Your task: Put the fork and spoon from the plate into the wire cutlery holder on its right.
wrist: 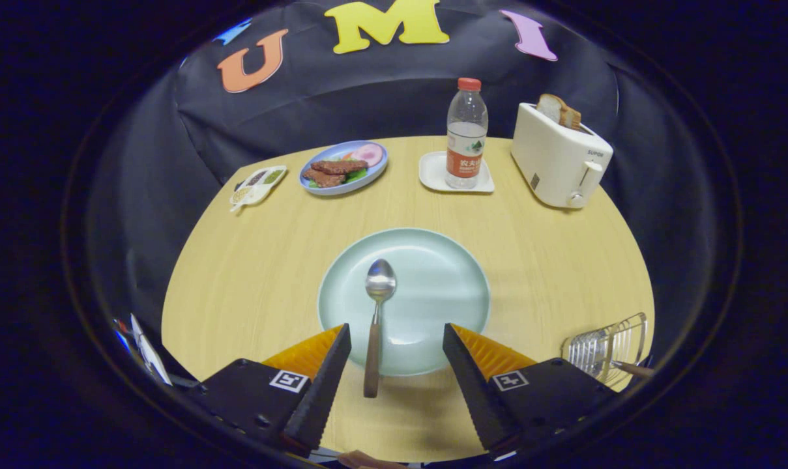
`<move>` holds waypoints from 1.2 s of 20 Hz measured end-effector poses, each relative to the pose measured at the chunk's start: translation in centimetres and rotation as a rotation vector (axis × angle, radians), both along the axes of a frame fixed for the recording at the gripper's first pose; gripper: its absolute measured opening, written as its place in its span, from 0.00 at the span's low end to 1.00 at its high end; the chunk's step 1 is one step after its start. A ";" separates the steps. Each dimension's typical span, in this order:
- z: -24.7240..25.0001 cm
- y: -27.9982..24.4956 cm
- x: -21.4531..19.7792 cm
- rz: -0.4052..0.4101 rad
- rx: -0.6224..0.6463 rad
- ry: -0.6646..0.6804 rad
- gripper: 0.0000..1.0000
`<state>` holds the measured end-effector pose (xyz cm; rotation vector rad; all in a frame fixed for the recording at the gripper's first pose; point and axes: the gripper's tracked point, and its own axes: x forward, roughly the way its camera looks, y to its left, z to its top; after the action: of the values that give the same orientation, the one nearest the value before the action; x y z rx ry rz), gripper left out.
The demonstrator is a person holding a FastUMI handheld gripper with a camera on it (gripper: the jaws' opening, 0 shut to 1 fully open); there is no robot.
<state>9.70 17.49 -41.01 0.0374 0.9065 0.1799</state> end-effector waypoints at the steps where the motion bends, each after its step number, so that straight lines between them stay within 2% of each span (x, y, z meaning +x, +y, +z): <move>1: -0.3 0.4 0.2 -0.012 0.007 -0.018 0.87; 5: -2.7 1.8 -0.5 -0.056 0.044 0.017 0.83; 10: -5.0 2.3 -0.5 -0.058 -0.004 0.043 0.68; 15: -6.3 2.4 -0.8 -0.080 0.002 0.103 0.47; 17: -6.5 2.6 -1.0 -0.080 0.017 0.123 0.31; 19: -6.7 2.0 -0.7 -0.090 0.004 0.141 0.34; 21: -6.7 2.2 -1.4 -0.096 0.011 0.162 0.16; 23: -6.3 2.0 -1.6 -0.098 0.019 0.180 0.08; 24: -6.1 1.8 -1.5 -0.092 0.022 0.180 0.08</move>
<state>8.23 19.26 -47.08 0.1172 1.0798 0.1017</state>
